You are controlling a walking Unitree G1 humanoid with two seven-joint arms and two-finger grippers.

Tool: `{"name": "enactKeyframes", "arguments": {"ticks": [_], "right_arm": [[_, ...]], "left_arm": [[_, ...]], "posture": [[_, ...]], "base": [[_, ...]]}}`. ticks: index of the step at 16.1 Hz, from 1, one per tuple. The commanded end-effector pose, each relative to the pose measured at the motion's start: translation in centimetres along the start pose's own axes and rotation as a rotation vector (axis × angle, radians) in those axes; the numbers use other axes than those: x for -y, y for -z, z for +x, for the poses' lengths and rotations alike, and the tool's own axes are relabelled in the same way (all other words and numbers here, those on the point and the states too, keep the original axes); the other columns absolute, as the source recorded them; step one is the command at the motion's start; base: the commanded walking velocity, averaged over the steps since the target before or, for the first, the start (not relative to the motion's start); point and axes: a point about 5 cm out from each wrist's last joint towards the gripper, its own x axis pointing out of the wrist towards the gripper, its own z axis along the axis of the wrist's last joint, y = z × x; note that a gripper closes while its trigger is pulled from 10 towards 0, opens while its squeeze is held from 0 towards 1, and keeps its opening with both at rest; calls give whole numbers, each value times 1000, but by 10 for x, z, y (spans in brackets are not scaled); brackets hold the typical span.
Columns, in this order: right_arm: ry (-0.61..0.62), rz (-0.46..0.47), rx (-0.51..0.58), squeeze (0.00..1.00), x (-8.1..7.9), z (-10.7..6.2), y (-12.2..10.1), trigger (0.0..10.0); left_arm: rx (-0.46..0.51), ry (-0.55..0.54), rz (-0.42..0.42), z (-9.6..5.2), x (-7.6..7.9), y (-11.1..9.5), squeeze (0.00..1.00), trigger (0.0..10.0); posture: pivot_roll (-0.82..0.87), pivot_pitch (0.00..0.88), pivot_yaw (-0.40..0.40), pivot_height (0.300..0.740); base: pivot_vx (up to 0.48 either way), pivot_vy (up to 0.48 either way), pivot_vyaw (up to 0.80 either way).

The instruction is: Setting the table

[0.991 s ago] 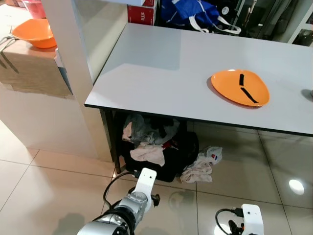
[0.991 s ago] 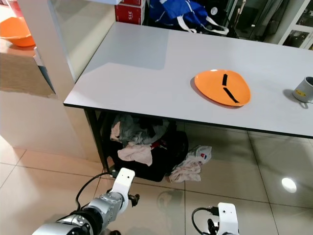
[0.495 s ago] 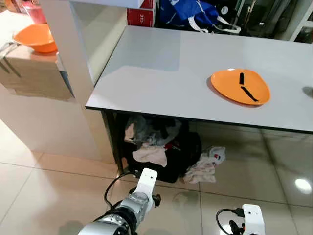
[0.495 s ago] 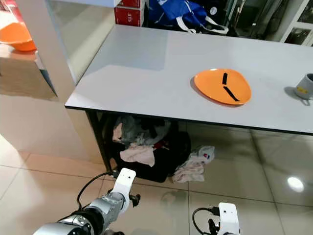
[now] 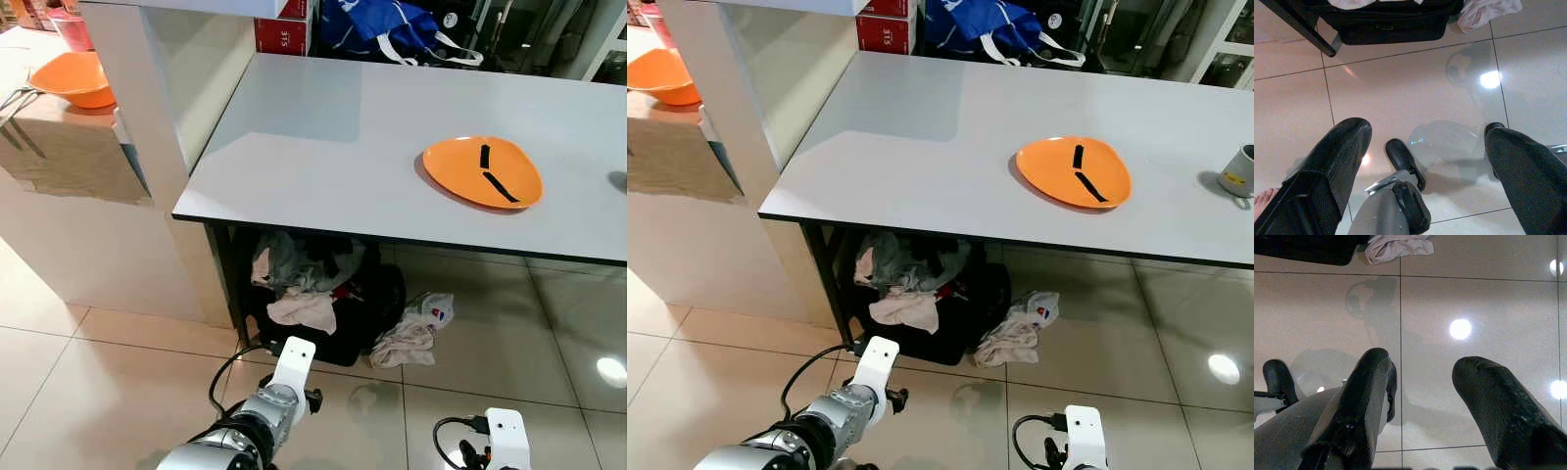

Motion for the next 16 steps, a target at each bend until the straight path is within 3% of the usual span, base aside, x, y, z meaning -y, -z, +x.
{"name": "enactKeyframes", "arguments": {"ticks": [1,16], "right_arm": [[7,-3,-2,0,1,0,-1,10000],[6,4,-1,0,0,1,-2,10000]], "left_arm": [[3,2,8,0,0,-2,0,10000],[7,0,19,0,-2,-4,0,10000]], "posture": [[-101,0,11,735],[-77,0,-2,735]], "base": [[0,0,0],[0,0,0]]}}
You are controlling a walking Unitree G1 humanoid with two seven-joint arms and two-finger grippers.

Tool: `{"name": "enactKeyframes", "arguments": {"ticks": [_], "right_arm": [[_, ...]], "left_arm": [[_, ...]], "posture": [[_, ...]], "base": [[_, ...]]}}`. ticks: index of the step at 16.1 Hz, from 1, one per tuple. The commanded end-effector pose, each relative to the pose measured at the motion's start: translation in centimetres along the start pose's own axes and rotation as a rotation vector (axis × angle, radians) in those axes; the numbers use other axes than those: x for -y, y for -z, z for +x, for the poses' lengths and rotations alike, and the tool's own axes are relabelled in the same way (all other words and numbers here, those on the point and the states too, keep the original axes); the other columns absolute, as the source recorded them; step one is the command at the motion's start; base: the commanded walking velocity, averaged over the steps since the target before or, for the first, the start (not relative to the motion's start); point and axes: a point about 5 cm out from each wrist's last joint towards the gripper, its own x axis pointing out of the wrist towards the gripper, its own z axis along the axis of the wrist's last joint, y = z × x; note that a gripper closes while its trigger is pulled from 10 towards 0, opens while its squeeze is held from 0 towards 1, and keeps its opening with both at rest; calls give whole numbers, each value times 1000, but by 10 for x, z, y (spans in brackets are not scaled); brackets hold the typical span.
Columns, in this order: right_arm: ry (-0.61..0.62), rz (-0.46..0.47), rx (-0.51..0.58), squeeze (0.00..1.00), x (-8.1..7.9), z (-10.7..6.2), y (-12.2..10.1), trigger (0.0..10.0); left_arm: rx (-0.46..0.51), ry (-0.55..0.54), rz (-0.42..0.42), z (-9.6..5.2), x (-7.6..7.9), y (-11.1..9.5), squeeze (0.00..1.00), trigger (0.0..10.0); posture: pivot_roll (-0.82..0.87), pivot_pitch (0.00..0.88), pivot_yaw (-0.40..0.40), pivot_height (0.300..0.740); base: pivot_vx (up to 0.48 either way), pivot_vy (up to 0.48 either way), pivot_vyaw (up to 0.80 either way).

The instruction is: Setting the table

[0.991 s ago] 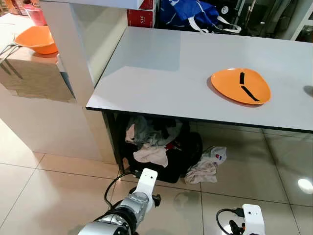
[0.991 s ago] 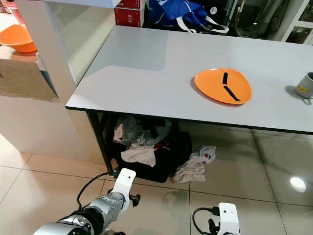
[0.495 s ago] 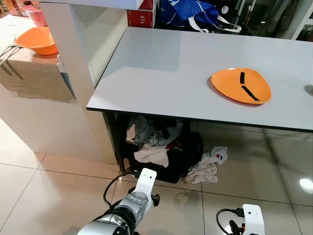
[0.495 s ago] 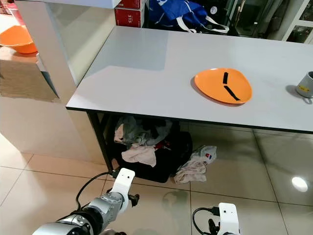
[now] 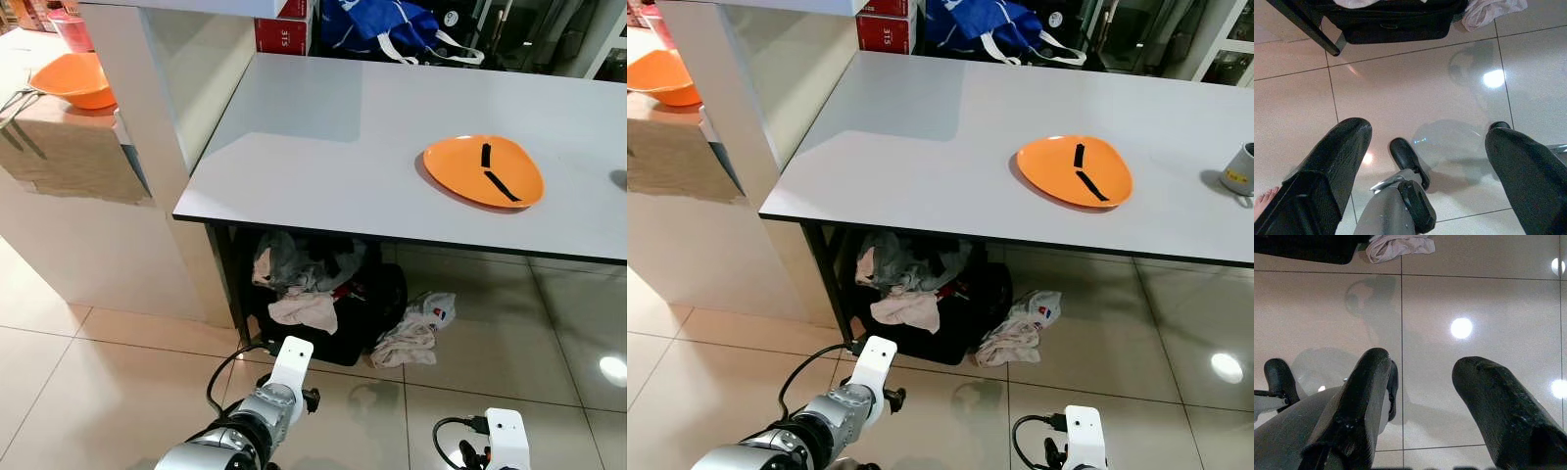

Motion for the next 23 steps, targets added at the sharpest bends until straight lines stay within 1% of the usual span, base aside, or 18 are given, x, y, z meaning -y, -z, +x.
{"name": "enactKeyframes", "arguments": {"ticks": [1,9,12,21,23], "right_arm": [[4,1,0,0,1,1,-2,10000],[0,-13,1,0,2,0,-2,10000],[3,-9,-2,0,4,0,-1,10000],[5,-4,-2,0,5,0,-1,10000],[6,0,-1,0,5,0,-1,10000]], "left_arm": [[8,7,14,0,2,-4,0,10000],[7,2,5,0,4,-3,0,10000],[10,7,-1,0,7,-3,0,10000],[10,10,10,0,7,-4,0,10000],[11,11,16,0,7,-4,0,10000]], "posture": [[-77,0,-2,735],[-28,0,-11,735],[45,0,-20,735],[26,0,-20,735],[10,0,-7,735]], "base": [[0,0,0],[0,0,0],[0,0,0],[0,0,0],[0,0,0]]}}
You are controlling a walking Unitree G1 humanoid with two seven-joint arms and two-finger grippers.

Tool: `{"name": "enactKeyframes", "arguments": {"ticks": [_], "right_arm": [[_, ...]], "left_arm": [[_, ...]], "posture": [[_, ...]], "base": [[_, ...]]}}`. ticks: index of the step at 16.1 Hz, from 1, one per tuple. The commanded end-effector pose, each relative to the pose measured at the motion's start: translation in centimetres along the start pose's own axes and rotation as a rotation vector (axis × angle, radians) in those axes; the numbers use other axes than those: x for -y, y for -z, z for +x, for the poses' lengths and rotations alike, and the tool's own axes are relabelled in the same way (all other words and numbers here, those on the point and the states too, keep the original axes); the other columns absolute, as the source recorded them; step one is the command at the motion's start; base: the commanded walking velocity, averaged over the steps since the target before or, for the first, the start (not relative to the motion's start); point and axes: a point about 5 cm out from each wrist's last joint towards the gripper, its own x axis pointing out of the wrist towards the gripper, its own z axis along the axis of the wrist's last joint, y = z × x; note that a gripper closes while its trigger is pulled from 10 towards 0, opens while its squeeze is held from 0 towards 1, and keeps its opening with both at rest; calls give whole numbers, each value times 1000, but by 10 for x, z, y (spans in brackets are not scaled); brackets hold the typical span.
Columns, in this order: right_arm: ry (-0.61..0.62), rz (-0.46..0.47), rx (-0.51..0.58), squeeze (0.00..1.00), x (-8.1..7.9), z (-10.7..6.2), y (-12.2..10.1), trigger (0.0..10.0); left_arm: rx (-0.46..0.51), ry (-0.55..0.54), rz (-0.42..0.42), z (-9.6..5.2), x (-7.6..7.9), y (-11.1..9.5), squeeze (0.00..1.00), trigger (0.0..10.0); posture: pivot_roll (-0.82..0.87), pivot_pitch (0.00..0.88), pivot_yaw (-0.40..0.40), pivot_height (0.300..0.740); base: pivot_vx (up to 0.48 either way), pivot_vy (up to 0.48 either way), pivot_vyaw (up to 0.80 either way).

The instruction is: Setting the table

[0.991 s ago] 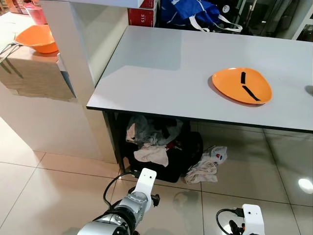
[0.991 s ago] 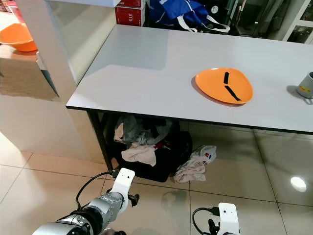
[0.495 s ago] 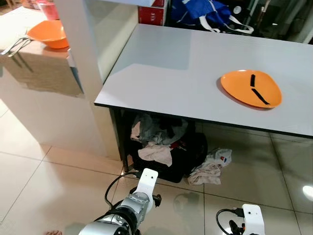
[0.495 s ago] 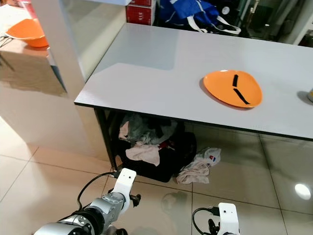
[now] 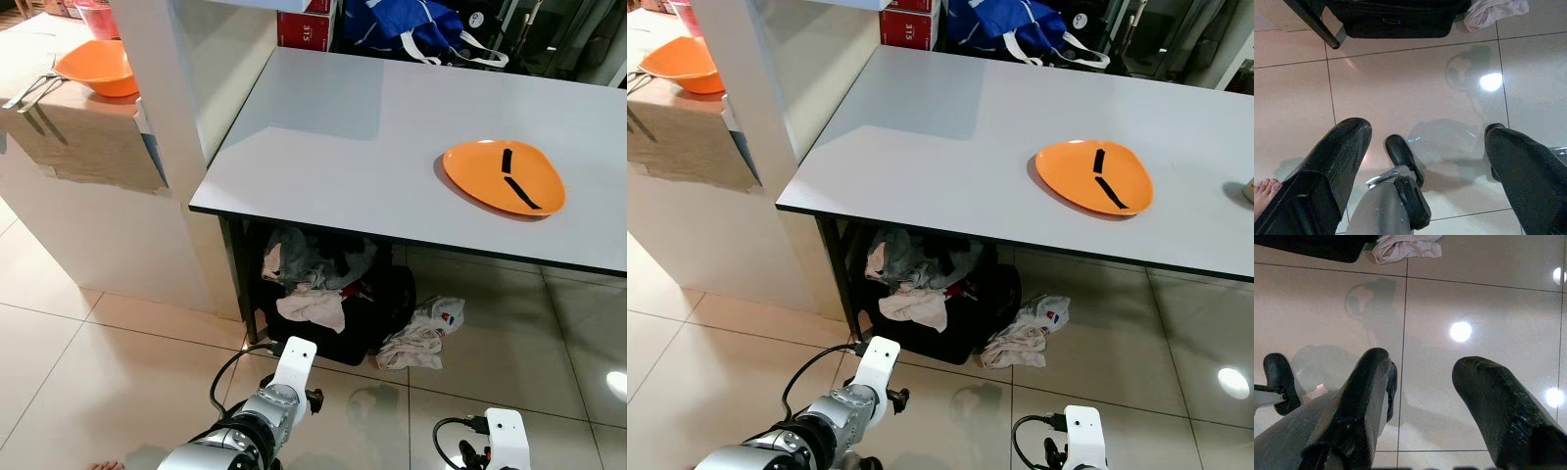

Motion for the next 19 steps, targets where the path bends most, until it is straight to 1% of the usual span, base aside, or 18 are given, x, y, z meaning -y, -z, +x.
{"name": "enactKeyframes", "arguments": {"ticks": [1,6,10,13,19], "right_arm": [[12,5,0,0,5,0,-1,10000],[15,8,0,0,4,0,-1,10000],[16,10,-1,0,5,0,-1,10000],[18,14,0,0,5,0,-1,10000],[26,16,-4,0,6,-1,1,10000]], "left_arm": [[8,3,17,0,2,-3,0,10000],[11,5,20,0,1,-4,0,10000],[13,5,22,0,2,-4,0,10000],[16,7,31,0,2,-4,0,10000],[15,8,31,0,2,-3,0,10000]], "posture": [[9,0,-7,735],[2,0,4,735],[11,0,-4,735],[-8,0,21,735],[-14,0,21,735]], "base": [[0,0,0],[0,0,0],[0,0,0],[0,0,0],[0,0,0]]}}
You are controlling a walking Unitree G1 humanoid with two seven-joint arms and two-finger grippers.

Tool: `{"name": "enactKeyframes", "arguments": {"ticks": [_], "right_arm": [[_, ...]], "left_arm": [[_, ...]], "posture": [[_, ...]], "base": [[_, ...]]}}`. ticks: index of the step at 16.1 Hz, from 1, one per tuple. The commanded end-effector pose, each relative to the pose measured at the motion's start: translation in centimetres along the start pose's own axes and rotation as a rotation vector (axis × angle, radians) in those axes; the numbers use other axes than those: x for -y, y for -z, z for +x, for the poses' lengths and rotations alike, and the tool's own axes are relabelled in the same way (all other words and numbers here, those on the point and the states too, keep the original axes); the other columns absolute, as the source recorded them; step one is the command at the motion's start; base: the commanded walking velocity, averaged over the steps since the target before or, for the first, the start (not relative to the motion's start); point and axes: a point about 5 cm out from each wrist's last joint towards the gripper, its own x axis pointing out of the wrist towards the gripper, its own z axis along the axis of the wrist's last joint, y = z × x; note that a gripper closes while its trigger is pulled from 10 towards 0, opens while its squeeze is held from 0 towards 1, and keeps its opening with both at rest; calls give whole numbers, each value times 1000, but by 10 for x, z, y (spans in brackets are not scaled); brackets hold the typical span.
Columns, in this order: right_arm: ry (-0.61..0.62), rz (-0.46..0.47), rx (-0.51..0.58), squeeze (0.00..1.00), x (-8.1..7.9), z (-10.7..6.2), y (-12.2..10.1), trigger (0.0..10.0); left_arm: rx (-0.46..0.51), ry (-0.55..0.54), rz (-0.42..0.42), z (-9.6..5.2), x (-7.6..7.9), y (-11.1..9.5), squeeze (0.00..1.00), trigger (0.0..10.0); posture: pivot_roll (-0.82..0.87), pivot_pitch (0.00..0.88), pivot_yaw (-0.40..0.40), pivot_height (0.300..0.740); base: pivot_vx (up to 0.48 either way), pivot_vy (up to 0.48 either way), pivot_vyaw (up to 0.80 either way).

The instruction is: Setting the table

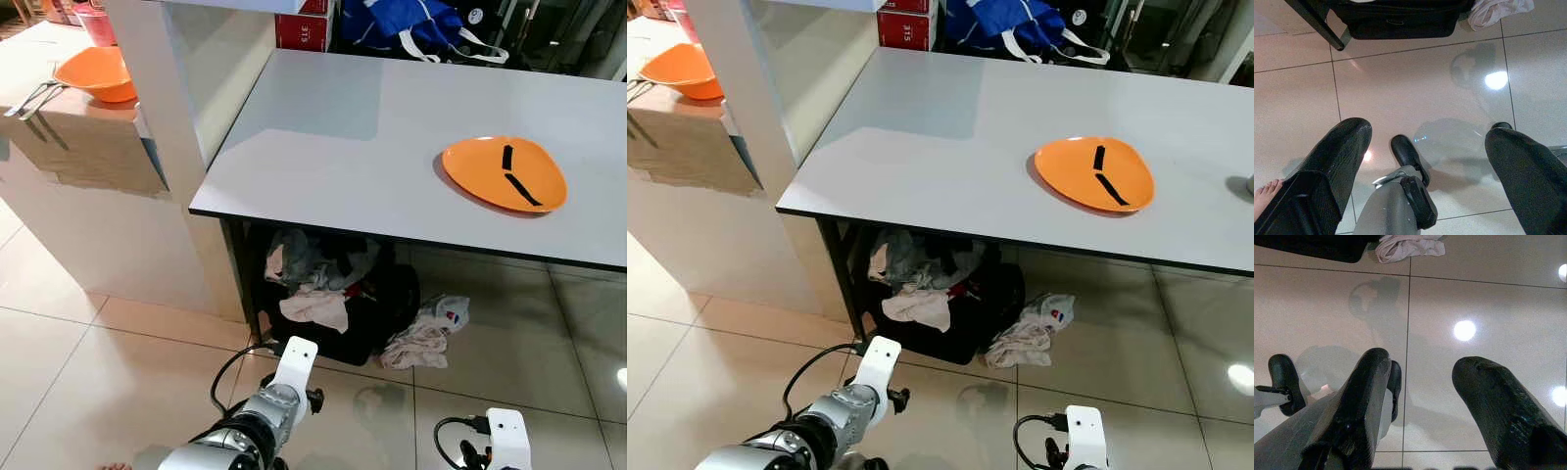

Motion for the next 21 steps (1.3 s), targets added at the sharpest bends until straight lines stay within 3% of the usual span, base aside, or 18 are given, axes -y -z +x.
{"name": "enactKeyframes", "arguments": {"ticks": [1,21], "right_arm": [[19,11,-5,0,4,-1,1,10000],[12,17,-6,0,-2,0,0,10000]], "left_arm": [[9,5,15,0,2,-2,0,10000],[3,-1,25,0,-5,-2,0,10000]], "posture": [[-20,0,27,735],[-50,0,61,735]], "base": [[0,0,0],[0,0,0]]}}
